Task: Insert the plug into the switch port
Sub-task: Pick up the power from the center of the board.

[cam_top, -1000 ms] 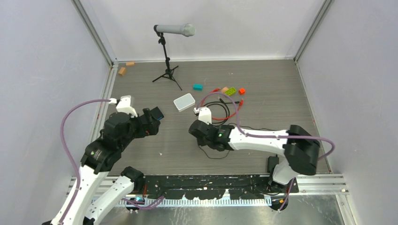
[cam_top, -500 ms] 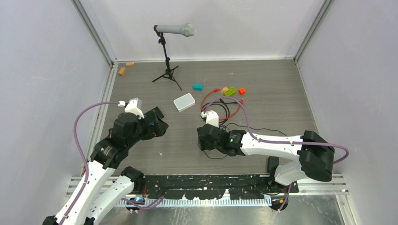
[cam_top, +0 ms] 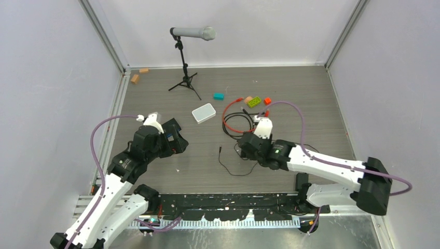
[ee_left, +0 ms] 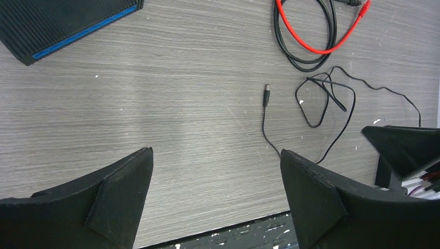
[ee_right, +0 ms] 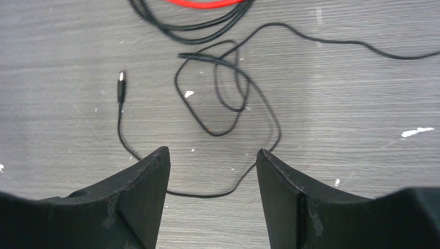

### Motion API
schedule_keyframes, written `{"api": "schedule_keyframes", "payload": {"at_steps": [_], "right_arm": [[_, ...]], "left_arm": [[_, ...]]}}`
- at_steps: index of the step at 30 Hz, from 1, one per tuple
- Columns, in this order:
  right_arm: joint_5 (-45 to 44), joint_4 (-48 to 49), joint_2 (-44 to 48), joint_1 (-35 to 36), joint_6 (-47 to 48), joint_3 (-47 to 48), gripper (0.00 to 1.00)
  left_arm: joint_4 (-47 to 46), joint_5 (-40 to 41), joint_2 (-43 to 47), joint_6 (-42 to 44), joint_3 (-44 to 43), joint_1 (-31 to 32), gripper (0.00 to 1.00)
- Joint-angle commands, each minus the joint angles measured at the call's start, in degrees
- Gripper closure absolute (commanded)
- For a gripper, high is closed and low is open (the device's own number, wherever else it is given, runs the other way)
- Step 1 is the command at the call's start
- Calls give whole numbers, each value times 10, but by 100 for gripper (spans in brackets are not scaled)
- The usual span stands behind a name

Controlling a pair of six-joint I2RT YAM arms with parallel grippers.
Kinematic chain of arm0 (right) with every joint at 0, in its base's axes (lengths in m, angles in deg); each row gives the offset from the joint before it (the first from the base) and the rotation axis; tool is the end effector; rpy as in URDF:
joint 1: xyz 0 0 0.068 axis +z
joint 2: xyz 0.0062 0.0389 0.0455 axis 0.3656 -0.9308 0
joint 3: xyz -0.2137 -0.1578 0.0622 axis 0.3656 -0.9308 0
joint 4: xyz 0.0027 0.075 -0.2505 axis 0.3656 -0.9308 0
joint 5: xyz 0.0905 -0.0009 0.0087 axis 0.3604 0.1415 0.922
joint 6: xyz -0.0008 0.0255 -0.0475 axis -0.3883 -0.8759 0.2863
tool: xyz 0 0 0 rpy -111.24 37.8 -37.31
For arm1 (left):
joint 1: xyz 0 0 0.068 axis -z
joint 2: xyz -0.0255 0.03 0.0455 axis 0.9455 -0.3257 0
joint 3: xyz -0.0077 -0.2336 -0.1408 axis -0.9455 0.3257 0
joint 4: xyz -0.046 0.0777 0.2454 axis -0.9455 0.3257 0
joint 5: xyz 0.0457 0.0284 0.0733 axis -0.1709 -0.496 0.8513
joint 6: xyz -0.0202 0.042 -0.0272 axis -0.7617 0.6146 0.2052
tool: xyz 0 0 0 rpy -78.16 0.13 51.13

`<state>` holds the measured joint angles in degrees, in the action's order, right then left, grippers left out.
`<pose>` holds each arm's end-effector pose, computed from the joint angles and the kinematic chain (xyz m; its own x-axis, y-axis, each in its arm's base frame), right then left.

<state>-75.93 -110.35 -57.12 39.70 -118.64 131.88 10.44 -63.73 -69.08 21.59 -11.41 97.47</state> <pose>0.1315 0.1980 0.2375 -0.7178 0.0687 -0.6928 -0.0312 0.9910 0.1305 0.1221 -0.0587 0.2886 -0.6680 -0.3649 -0.6485 -0.0172 0.8789 -0.4768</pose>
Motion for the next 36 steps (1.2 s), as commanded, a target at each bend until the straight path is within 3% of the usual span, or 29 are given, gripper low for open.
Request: {"api": "schedule_keyframes", "payload": {"at_steps": [1,6,13,20,26,31,36], "right_arm": [[-7,-37,67,-37,-23,-23,32],[26,-37,79,-84,-3,-55,29],[131,63,46,-131,37,-121,28],[166,174,-14,-161,41,-167,35],[133,193,-35,-165,41,-164,55],[122,199,-2,-165,52,-167,86],[160,196,77,-165,72,-152,99]], "left_arm": [[-55,-24,-8,-5,13,-3,6],[-73,-69,-39,7,18,-3,10],[-81,-86,-38,11,36,-1,11],[-80,-89,-34,6,46,-1,12],[-70,-79,-21,2,55,-2,12],[-84,-81,-13,-10,71,-1,12],[-117,-84,-9,-31,90,-2,12]]}}
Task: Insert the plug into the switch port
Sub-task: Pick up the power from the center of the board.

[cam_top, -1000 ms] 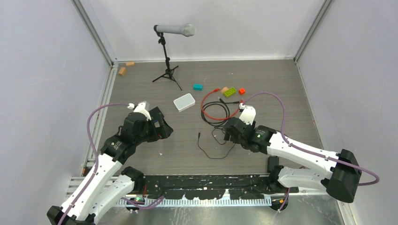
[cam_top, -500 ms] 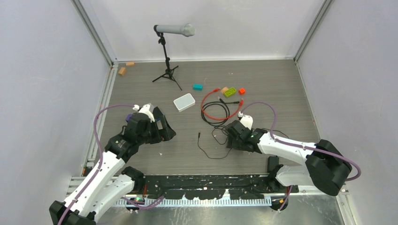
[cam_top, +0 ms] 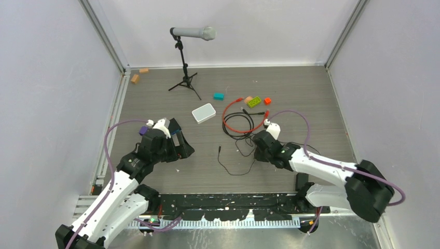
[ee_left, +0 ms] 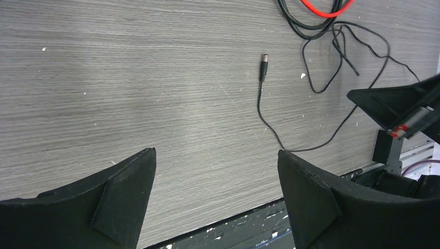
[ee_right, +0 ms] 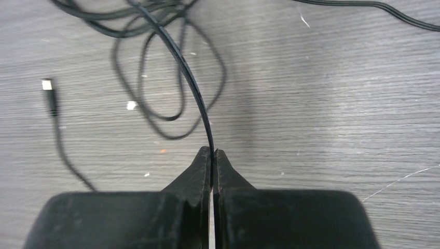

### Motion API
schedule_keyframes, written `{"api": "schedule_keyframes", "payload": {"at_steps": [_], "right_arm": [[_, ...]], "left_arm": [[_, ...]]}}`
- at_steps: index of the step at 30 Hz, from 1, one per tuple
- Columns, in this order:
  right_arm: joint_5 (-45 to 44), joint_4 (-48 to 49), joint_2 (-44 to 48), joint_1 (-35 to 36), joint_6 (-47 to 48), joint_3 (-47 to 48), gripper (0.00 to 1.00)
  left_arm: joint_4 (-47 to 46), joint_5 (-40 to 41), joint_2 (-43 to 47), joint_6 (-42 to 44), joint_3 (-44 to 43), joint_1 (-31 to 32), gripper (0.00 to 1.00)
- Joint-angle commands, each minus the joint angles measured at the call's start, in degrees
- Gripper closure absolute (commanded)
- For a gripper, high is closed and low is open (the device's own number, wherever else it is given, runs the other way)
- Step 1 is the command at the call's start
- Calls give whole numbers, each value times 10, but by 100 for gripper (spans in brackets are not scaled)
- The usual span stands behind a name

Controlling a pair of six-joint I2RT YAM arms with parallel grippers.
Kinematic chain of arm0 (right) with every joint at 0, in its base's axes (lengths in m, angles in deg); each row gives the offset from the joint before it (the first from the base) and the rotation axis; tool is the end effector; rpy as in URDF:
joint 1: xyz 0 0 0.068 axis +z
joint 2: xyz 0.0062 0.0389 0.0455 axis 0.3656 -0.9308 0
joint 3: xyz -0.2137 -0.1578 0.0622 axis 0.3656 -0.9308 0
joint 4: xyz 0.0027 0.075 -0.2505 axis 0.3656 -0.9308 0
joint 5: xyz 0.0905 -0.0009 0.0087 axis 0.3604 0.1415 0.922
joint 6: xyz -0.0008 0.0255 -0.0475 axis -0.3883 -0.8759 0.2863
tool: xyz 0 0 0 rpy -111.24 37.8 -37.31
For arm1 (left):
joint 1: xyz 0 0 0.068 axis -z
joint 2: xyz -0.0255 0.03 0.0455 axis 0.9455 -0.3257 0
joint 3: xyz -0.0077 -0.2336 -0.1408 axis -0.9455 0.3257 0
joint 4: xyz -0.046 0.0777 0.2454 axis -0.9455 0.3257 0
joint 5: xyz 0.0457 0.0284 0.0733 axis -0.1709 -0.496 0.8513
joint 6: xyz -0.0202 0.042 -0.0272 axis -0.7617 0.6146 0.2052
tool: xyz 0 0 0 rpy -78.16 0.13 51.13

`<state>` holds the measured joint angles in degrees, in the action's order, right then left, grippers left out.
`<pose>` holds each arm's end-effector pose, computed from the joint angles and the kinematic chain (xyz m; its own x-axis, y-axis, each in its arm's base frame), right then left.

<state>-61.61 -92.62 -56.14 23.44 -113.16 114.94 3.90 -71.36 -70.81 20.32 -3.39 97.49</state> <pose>0.1625 0.1454 0.1672 -0.7962 0.1835 -0.5765 0.0682 0.9740 0.2159 0.1303 -0.0681 0.2485 -0.7575 -0.3383 -0.5584 0.0140 0.8466 -0.5320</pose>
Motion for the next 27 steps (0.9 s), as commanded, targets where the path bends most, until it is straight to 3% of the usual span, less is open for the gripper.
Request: {"api": "schedule_keyframes", "payload": {"at_steps": [1,14,21,27], "right_arm": [[31,15,82,-2,20,25,99],[102,-18,175,-2,-25,97,99],[118,10,188,-2,-47,101,99],[107,33,185,-2,-75,73,99]], "left_arm": [[-61,-8,8,-23,14,-1,12],[-198,-16,-84,-80,68,23,14],[-304,9,-96,-211,140,51,15],[-315,114,-108,-293,156,138,16]]}}
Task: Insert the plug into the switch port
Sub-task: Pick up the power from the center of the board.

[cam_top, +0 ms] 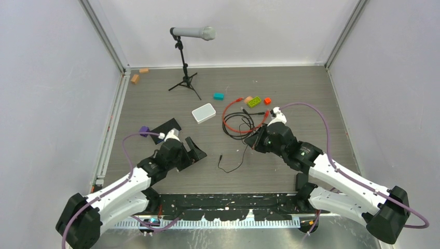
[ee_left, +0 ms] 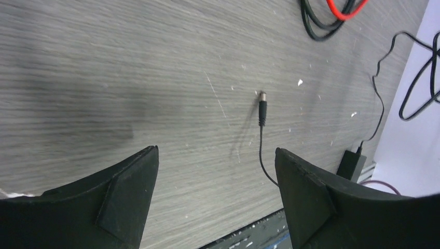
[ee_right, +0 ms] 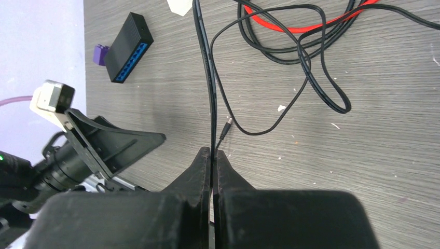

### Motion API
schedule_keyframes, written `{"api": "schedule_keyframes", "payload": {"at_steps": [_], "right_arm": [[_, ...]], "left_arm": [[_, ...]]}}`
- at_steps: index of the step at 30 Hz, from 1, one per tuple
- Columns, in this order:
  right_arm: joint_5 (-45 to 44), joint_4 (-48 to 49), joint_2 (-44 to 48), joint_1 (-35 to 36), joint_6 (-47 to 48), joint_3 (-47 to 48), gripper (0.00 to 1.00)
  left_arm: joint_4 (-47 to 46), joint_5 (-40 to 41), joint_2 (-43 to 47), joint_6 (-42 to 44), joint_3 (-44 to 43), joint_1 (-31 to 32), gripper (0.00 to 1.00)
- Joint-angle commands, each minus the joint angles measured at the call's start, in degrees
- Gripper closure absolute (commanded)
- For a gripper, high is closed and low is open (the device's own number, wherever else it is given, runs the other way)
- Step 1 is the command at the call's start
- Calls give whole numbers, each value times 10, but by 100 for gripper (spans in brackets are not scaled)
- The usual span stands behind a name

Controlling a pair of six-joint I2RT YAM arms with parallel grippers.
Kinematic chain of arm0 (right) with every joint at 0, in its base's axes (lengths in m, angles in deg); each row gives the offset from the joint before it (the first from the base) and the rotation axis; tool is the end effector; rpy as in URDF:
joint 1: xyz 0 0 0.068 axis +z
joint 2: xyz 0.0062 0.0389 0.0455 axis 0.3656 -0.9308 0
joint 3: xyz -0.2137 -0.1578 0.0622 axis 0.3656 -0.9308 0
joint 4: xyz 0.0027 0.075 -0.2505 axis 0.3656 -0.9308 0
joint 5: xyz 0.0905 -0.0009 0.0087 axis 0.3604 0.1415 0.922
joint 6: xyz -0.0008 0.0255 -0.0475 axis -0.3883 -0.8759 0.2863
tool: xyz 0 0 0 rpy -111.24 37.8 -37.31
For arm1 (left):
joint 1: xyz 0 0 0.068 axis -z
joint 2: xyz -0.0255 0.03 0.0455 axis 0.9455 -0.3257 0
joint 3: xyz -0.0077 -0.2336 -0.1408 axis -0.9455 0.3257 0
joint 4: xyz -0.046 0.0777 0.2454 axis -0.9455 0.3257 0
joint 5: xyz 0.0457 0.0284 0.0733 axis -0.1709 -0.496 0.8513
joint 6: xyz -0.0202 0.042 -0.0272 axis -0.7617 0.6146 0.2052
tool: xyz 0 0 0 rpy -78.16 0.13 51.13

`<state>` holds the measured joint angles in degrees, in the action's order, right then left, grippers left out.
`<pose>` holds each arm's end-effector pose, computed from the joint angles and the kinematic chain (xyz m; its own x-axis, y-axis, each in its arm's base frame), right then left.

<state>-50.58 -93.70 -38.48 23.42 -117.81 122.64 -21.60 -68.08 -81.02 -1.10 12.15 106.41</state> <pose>0.1470 0.1393 0.2678 -0.7154 0.3851 -0.5830 -0.0808 0.7832 0.6165 0.1397 -0.1003 0.1698 -0.7696 -0.5299 -0.3561 -0.1762 0.7124 -0.6793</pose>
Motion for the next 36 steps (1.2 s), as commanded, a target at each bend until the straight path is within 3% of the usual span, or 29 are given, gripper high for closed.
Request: {"api": "schedule_keyframes", "payload": {"at_steps": [1,6,12,20,28,31,36], "right_arm": [[-4,50,8,-1,-33,-14,100],[-2,68,2,-2,-49,-34,99],[0,68,7,-2,-49,-41,100],[-1,57,26,-2,-51,-47,99],[-19,32,48,-2,-48,-48,100],[-22,28,55,-2,-48,-51,99],[-33,6,62,-2,-31,-51,99]], "left_arm": [[-68,102,-10,-98,4,68,16],[-156,171,-59,-167,25,145,16],[-228,164,-175,-175,-3,190,16],[-312,143,-287,-187,-12,210,30],[-327,134,-321,-191,-12,229,44],[-342,128,-328,-191,-8,232,57],[-365,128,-334,-182,-3,233,89]]}}
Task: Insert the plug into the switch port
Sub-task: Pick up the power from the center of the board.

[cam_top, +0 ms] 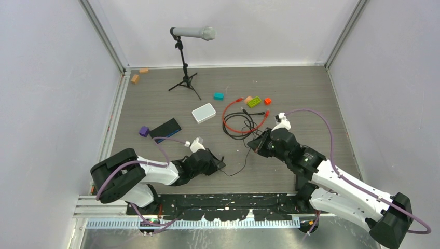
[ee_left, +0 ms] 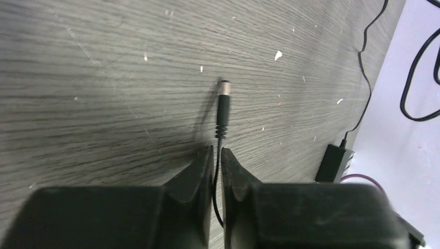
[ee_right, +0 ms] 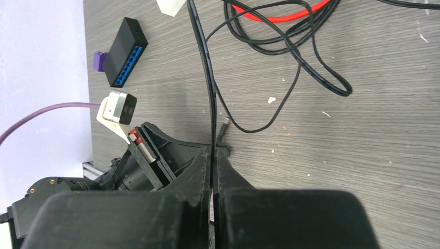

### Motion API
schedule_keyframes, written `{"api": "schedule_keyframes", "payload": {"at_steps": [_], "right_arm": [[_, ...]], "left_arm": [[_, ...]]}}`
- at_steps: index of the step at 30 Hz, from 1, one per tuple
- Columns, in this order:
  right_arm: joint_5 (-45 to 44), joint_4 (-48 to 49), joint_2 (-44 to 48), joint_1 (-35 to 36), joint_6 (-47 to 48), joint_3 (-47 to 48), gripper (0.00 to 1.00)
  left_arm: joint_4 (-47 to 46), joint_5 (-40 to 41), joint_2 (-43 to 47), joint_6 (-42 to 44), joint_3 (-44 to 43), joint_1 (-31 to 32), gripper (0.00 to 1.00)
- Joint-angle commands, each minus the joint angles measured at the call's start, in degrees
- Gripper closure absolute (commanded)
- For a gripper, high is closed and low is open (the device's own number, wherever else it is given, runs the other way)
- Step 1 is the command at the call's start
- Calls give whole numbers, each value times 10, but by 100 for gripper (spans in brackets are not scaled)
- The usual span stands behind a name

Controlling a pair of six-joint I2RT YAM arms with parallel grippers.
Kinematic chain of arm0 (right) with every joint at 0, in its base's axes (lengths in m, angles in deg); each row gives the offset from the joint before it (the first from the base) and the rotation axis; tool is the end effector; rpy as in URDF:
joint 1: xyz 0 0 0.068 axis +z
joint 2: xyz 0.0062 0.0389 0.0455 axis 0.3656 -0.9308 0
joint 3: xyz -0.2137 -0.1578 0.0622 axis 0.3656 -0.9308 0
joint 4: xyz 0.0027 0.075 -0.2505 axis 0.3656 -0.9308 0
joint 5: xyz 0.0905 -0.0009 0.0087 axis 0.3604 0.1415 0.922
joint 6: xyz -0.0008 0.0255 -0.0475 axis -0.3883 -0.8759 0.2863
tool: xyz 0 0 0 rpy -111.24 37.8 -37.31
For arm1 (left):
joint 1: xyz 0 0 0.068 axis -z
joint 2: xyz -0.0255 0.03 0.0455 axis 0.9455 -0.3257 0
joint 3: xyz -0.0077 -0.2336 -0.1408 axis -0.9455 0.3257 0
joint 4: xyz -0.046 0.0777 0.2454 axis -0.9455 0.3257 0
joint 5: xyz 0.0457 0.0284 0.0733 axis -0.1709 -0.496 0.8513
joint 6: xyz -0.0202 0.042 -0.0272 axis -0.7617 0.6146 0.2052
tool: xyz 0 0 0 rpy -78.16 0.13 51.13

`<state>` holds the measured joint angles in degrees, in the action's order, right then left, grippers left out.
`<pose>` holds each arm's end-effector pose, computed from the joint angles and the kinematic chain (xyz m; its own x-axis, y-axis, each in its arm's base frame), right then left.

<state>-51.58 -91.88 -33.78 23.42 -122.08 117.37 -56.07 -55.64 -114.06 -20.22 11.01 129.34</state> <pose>0.1365 0.1280 0.2533 -0.7009 0.4577 -0.5471 -0.0306 0.7469 0.6642 0.1299 -0.1976 0.1199 -0.7948 -0.5537 -0.2484 -0.1902 0.6160 -0.7644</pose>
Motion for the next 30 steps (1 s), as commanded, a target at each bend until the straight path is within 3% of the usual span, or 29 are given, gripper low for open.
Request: {"api": "schedule_keyframes", "payload": {"at_steps": [1,3,7,9,15,18,21,26,30], "right_arm": [[-27,-23,18,-2,18,4,97],[-39,-48,30,-1,35,8,87],[-49,-106,74,-2,76,27,54],[-44,-127,97,-2,95,46,46],[11,-165,111,-1,107,121,44],[72,-104,90,-1,75,124,51],[80,-16,62,23,30,99,52],[-121,63,8,160,30,89,49],[-189,123,-55,211,17,90,48]], "left_arm": [[-21,6,-1,14,9,3,97],[-17,13,11,33,7,3,100],[39,35,69,107,-14,4,100],[64,53,107,158,-23,8,100],[101,76,219,295,-41,19,100],[104,87,264,333,-43,29,100],[118,108,289,337,-49,40,100],[123,125,306,326,-51,60,100],[123,132,303,319,-55,75,100]]}}
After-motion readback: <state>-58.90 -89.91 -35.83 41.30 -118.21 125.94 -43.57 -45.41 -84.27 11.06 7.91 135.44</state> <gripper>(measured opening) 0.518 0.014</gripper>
